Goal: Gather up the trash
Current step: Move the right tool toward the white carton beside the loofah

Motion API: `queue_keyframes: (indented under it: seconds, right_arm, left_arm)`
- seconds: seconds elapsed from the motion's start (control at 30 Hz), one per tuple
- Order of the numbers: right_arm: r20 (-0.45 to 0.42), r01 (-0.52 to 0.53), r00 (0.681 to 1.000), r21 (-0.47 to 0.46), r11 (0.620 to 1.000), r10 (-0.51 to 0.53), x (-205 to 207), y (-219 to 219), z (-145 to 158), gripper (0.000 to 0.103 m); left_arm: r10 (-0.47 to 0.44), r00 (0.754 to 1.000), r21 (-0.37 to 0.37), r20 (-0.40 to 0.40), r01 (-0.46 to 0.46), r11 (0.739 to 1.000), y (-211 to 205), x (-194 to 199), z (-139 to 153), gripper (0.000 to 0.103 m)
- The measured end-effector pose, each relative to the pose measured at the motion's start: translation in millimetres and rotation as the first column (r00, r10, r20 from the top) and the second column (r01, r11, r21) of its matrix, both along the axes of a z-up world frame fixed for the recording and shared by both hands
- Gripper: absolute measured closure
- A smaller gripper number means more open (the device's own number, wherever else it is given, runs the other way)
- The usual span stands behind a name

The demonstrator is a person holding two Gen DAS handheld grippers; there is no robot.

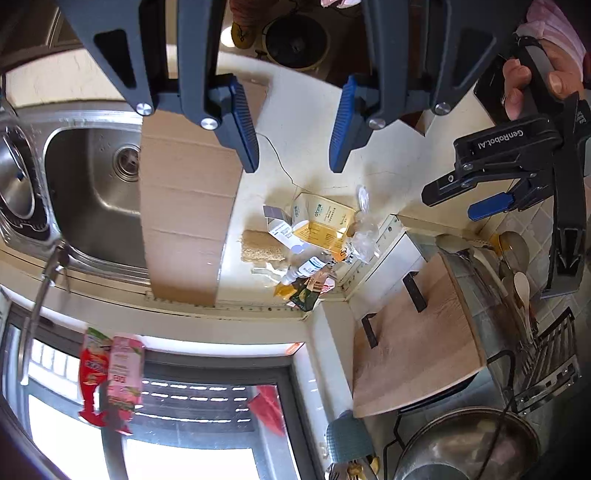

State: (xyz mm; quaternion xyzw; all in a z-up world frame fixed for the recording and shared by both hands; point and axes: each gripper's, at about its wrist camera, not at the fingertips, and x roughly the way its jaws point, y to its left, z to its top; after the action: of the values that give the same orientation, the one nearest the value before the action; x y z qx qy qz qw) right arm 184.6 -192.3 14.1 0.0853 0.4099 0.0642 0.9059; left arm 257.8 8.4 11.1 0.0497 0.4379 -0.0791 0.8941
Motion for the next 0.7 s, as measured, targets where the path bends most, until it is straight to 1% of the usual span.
queue_keyframes:
  seconds: [0.13,0.27,0.33,0.43,0.57,0.7]
  right_arm:
    - [-0.026,-0.042,0.999,0.022,0.999,0.042,35.6,-9.7,-11.0,0.063]
    - [-0.086,-0.071,0.993,0.075,0.995,0.077,76.4,-19.4,-35.0,0.063]
    - [-0.112,-0.082,0.99,0.081,0.993,0.091,97.7,-21.0,-49.7,0.063]
    - [-0.136,-0.106,0.984,0.062,0.992,0.114,123.0,-19.8,-69.6,0.063]
    - [-0.163,-0.154,0.974,0.043,0.987,0.159,152.6,-17.1,-95.3,0.063]
    - [-0.182,-0.202,0.963,-0.01,0.979,0.197,174.5,-9.5,-116.9,0.063]
  left_arm:
    - [0.03,0.999,0.016,-0.019,-0.03,0.999,-1.6,24.4,-12.7,0.016]
    - [0.042,0.998,0.007,-0.038,-0.042,0.999,-1.5,48.3,-28.8,0.016]
    - [0.044,0.997,-0.003,-0.056,-0.044,0.999,-2.0,62.6,-40.3,0.016]
    - [0.049,0.994,-0.031,-0.094,-0.052,0.998,-4.2,84.0,-58.9,0.016]
    - [0.046,0.991,-0.055,-0.124,-0.053,0.997,-9.7,104.4,-76.0,0.016]
    - [0.035,0.985,-0.05,-0.171,-0.044,0.998,-20.8,120.4,-92.3,0.016]
